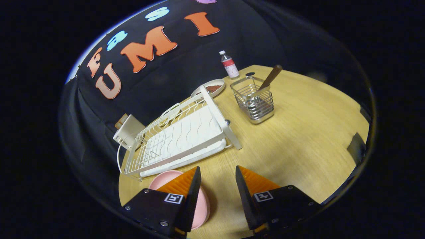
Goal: Take the plate from the dish rack, then take the spoon from the basket and place it into the plate.
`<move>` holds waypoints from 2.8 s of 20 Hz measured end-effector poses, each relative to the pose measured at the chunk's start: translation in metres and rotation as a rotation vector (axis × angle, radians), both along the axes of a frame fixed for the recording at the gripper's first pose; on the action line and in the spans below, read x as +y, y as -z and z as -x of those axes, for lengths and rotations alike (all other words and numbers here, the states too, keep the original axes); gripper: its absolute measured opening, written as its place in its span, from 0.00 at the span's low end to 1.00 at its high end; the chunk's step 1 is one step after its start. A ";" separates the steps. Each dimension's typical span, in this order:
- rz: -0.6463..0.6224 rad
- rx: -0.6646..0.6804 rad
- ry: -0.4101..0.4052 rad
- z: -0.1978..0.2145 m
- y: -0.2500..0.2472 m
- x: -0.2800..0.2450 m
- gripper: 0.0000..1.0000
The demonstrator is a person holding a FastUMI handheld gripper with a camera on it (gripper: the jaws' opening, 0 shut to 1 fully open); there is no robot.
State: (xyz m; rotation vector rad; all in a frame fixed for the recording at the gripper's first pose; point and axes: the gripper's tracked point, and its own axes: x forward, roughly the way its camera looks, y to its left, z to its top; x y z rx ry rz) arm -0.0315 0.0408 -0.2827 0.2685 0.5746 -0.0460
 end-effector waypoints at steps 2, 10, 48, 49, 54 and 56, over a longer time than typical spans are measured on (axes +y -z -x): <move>0.081 -0.046 0.016 -0.010 -0.019 -0.023 0.74; 0.211 -0.158 0.103 -0.047 -0.066 -0.096 0.95; 0.342 -0.274 -0.165 -0.136 -0.080 -0.096 0.10; 0.341 -0.279 -0.160 -0.135 -0.083 -0.095 0.09; 0.357 -0.311 -0.143 -0.135 -0.103 -0.093 0.08; 0.370 -0.325 -0.138 -0.135 -0.111 -0.091 0.08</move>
